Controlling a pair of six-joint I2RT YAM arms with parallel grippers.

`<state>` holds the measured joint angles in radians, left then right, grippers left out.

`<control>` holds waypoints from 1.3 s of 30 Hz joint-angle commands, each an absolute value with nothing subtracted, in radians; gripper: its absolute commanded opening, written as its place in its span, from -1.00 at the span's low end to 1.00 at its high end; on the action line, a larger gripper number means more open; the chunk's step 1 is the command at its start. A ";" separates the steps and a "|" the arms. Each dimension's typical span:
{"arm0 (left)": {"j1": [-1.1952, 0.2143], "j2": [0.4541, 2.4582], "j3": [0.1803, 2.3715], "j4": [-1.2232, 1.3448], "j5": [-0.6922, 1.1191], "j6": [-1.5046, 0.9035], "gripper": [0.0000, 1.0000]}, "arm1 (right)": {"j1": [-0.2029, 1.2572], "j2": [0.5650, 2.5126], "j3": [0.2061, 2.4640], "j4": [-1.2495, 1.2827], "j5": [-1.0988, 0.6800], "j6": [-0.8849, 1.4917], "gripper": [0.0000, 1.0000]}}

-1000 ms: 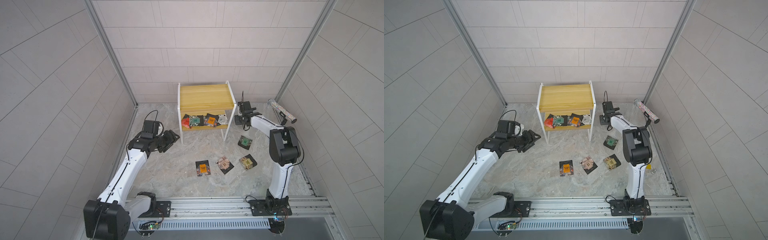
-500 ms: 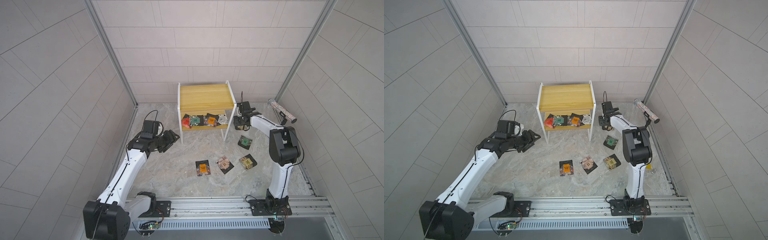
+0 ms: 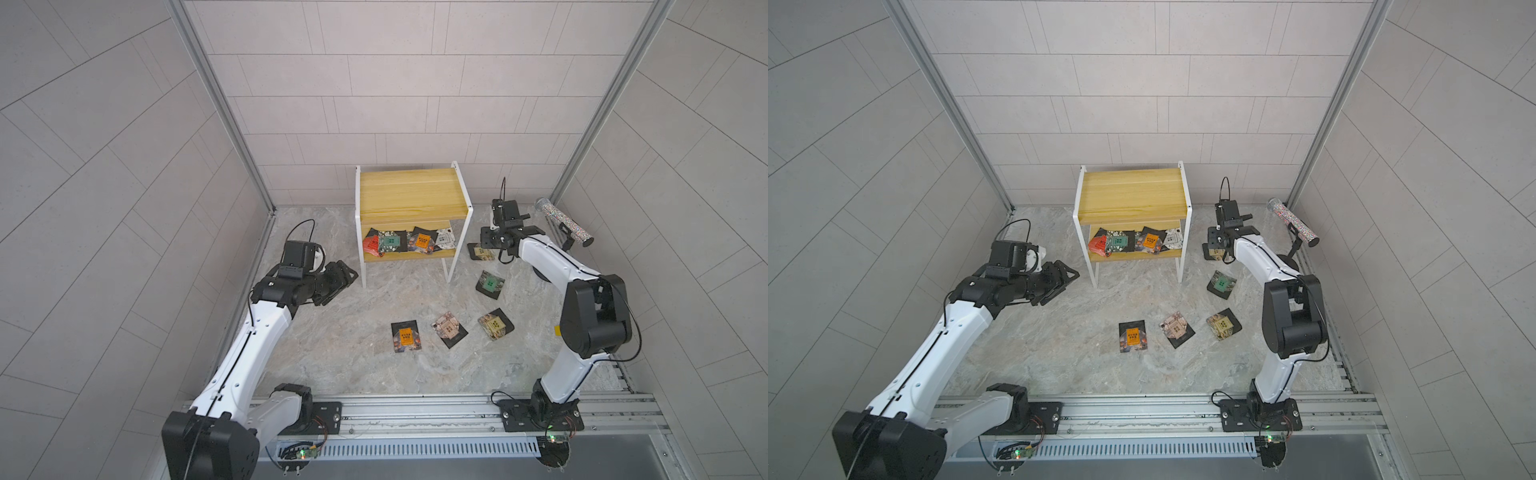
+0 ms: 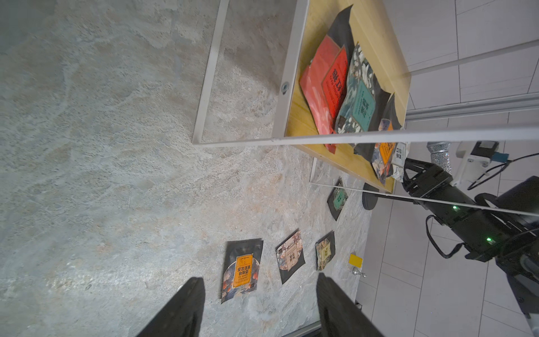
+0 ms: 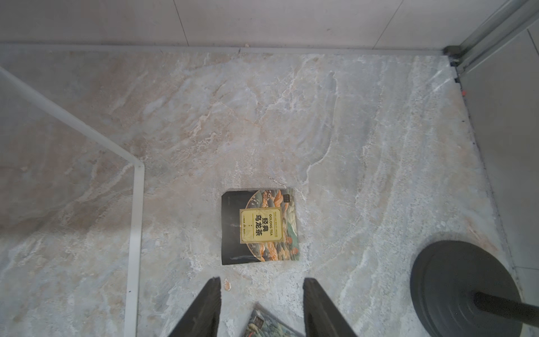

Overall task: Remove the tea bags from the shelf
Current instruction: Place the tea bag at the center of the board, then pick up the tea bag from the shelf.

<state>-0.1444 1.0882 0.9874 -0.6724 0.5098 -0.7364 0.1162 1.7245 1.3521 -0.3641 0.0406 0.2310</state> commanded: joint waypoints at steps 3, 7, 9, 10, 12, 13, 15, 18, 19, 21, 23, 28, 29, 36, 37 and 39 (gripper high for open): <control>-0.154 1.083 1.022 -0.699 0.506 -0.683 0.39 | 0.069 1.606 1.293 -0.383 -0.044 0.322 0.09; -0.168 1.087 1.034 -0.699 0.502 -0.664 0.43 | 0.039 1.539 1.270 -0.378 -0.155 0.365 0.25; -0.180 1.092 1.039 -0.695 0.504 -0.663 0.45 | 0.030 1.513 1.264 -0.370 -0.207 0.390 0.32; -0.189 1.095 1.040 -0.690 0.505 -0.663 0.47 | 0.024 1.501 1.262 -0.368 -0.234 0.403 0.37; -0.213 1.098 1.043 -0.682 0.501 -0.660 0.49 | 0.014 1.486 1.258 -0.357 -0.283 0.426 0.40; -0.227 1.100 1.045 -0.679 0.498 -0.657 0.49 | 0.010 1.479 1.256 -0.351 -0.311 0.439 0.43; -0.253 1.104 1.046 -0.675 0.491 -0.651 0.49 | 0.002 1.473 1.255 -0.347 -0.352 0.452 0.45; -0.281 1.110 1.051 -0.670 0.484 -0.646 0.50 | 0.003 1.471 1.253 -0.344 -0.409 0.459 0.49; -0.293 1.111 1.056 -0.669 0.482 -0.643 0.50 | 0.003 1.471 1.252 -0.339 -0.423 0.458 0.54; -0.312 1.115 1.066 -0.667 0.476 -0.636 0.52 | 0.002 1.467 1.242 -0.324 -0.437 0.461 0.61; -0.334 1.122 1.077 -0.666 0.471 -0.628 0.53 | 0.003 1.466 1.236 -0.311 -0.451 0.468 0.63; -0.374 1.136 1.085 -0.662 0.465 -0.621 0.53 | 0.002 1.495 1.261 -0.301 -0.526 0.484 0.63; -0.380 1.138 1.086 -0.661 0.463 -0.621 0.53 | 0.002 1.506 1.270 -0.301 -0.548 0.488 0.63; -0.397 1.149 1.088 -0.660 0.463 -0.621 0.53 | 0.002 1.586 1.330 -0.321 -0.636 0.515 0.63; -0.398 1.150 1.088 -0.659 0.463 -0.621 0.53 | 0.003 1.597 1.338 -0.323 -0.649 0.515 0.63; -0.400 1.156 1.090 -0.660 0.463 -0.620 0.53 | 0.004 1.609 1.348 -0.327 -0.656 0.514 0.63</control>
<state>-0.3943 1.1503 1.0603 -0.6685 0.4728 -0.6369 0.0055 1.5963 1.3167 -0.3126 -0.6109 0.5037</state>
